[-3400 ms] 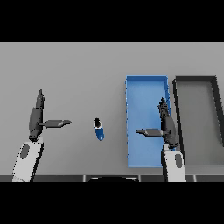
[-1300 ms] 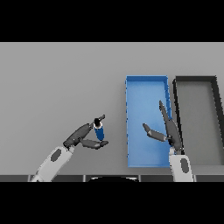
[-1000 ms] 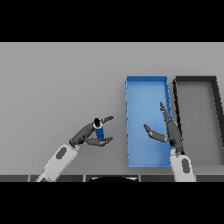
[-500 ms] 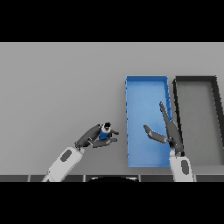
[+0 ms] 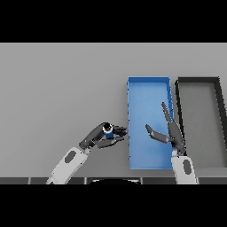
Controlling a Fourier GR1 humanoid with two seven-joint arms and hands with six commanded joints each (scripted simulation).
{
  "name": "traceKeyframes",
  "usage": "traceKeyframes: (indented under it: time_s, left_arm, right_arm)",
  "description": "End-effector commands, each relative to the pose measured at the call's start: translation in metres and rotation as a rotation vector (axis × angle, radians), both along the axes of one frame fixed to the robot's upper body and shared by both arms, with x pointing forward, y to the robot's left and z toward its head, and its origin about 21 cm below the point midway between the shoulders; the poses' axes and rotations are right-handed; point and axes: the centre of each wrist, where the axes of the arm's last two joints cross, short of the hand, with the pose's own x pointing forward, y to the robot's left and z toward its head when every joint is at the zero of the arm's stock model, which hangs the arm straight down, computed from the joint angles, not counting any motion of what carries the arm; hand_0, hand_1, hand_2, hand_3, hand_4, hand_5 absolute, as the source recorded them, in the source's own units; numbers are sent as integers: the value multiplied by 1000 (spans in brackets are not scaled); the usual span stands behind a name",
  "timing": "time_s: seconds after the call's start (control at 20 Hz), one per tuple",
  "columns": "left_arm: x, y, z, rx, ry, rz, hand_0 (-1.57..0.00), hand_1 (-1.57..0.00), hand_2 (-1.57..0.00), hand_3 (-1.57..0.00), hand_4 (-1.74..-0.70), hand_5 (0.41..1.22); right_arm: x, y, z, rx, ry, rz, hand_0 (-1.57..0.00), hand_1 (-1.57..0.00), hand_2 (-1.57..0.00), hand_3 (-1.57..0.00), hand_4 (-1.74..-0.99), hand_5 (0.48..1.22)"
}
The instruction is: Pick up the blue pipe and place it into the blue bin.
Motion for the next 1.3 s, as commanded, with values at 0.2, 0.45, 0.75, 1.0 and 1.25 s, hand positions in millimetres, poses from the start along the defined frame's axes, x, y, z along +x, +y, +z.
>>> traceKeyframes:
  time_s: [0.2, 0.45, 0.75, 1.0, 1.25]
  left_arm:
    - [3, -15, 31, 17, -43, -34, -1560, -1562, -1564, -1562, -1473, 1218]
    - [2, -15, 37, 34, -29, -72, -1568, -1568, -1569, -1568, -1473, 1220]
    - [7, -17, 38, 50, -20, -64, -1570, -1570, -1570, -1570, -1474, 1220]
    - [4, -12, 37, 45, -43, -68, -1571, -1571, -1571, -1571, -1475, 1221]
    - [3, -13, 36, 62, -33, -74, -1571, -1571, -1571, -1571, -1474, 1221]
  right_arm:
    - [0, -4, 4, -5, -17, 2, 1, 1, 1, 1, -1128, 564]
    - [-2, -2, 4, -17, -16, 17, 1, 1, 1, 1, -1124, 578]
    - [1, -3, 7, -15, -17, 36, 1, 1, 1, 1, -1157, 578]
    - [5, -8, 21, 96, -123, 92, 1, -22, -30, 1, -1166, 571]
    - [12, -19, 78, 142, -201, 314, 1, -6, -12, 1, -1165, 589]
